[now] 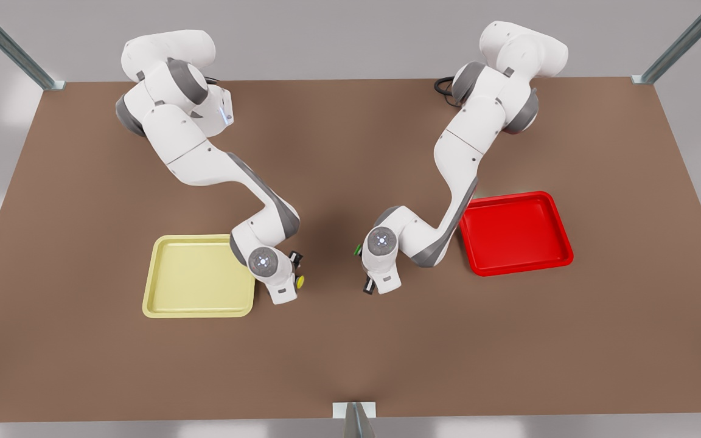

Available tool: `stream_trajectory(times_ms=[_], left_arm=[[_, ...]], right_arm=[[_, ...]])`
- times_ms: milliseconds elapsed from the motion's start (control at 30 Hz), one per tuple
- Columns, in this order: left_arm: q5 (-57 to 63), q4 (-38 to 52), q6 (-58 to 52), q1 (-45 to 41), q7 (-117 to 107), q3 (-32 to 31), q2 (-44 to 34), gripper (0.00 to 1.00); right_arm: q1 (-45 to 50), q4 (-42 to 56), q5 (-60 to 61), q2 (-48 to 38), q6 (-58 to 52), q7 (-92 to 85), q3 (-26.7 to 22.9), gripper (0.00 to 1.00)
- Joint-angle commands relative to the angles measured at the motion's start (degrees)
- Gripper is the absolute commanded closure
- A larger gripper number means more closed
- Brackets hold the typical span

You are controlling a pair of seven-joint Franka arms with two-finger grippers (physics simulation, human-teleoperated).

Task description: Place the switches on the corresponding trays according to their colors

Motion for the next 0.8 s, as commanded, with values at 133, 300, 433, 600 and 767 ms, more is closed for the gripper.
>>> stream_trajectory(times_ms=[133,300,433,600,767], left_arm=[[0.15,0.0,0.26,0.0,0.09,0.0,0.26,0.43],[0.15,0.0,0.26,0.0,0.09,0.0,0.26,0.45],[0.15,0.0,0.26,-0.09,0.0,0.0,0.26,0.46],[0.15,0.0,0.26,-0.09,0.09,0.0,0.26,0.48],[0.15,0.0,0.26,-0.09,0.09,0.0,0.26,0.49]], right_arm=[[0.0,0.09,0.07,0.0,-0.09,0.17,0.0,0.59],[0.0,0.35,0.42,0.0,0.0,0.25,0.0,0.57],[-0.35,1.32,2.27,-0.62,-1.14,0.69,0.0,0.51],[-3.07,8.7,6.49,-4.93,-11.34,0.7,-0.44,0.48],[-17.14,1.51,5.87,-10.37,-16.7,-9.94,-0.44,0.46]])
